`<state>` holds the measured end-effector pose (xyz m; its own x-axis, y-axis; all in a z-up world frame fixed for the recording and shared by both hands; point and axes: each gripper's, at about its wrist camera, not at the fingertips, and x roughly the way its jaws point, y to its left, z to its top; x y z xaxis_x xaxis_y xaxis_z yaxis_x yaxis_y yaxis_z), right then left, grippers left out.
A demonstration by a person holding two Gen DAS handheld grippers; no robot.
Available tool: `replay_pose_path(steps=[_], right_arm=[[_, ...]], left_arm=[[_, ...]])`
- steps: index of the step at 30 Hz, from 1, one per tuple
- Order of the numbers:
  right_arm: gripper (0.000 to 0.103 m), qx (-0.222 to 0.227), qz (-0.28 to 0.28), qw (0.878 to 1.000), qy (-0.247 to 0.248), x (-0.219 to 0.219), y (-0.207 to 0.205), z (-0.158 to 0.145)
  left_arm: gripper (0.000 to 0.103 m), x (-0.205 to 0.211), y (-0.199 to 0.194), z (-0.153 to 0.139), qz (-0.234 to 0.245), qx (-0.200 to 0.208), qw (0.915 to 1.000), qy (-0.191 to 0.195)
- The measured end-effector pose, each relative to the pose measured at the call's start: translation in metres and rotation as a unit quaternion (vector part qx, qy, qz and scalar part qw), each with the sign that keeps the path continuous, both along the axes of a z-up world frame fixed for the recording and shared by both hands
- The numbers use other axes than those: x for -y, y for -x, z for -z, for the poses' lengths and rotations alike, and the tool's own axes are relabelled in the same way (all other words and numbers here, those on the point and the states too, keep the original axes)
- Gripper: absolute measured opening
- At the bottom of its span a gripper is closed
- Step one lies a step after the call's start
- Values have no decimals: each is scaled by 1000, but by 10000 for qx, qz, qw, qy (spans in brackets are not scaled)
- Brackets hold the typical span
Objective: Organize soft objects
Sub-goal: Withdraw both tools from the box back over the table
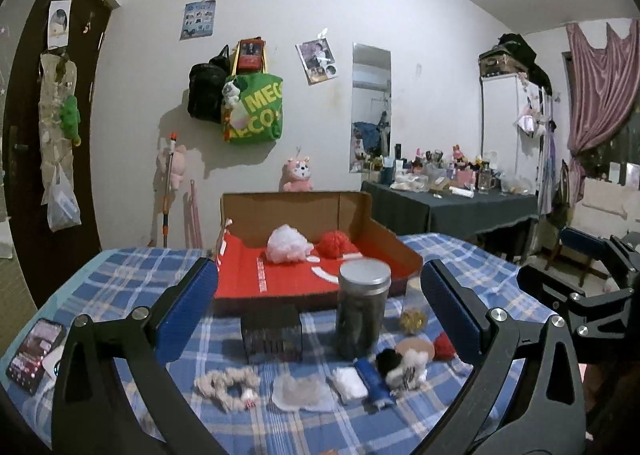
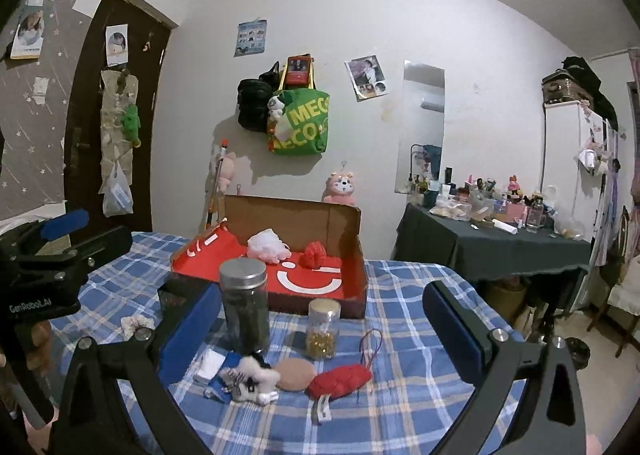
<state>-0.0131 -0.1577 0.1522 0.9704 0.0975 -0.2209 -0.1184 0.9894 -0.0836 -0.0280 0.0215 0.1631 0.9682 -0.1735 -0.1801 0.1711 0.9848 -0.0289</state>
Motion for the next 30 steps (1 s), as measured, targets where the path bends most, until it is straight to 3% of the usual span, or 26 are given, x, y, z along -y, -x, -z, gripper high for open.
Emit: replay_pose_path(steps=[13,30], right_arm=[[103,-377,-58,9992,-108,-3,5,39],[103,-1105,93,9932,-353,6,-21,91]], left_arm=[[103,6,10,37,85,-503,9987,-27],[103,10,-12,86,102,-1374,9905,-13]])
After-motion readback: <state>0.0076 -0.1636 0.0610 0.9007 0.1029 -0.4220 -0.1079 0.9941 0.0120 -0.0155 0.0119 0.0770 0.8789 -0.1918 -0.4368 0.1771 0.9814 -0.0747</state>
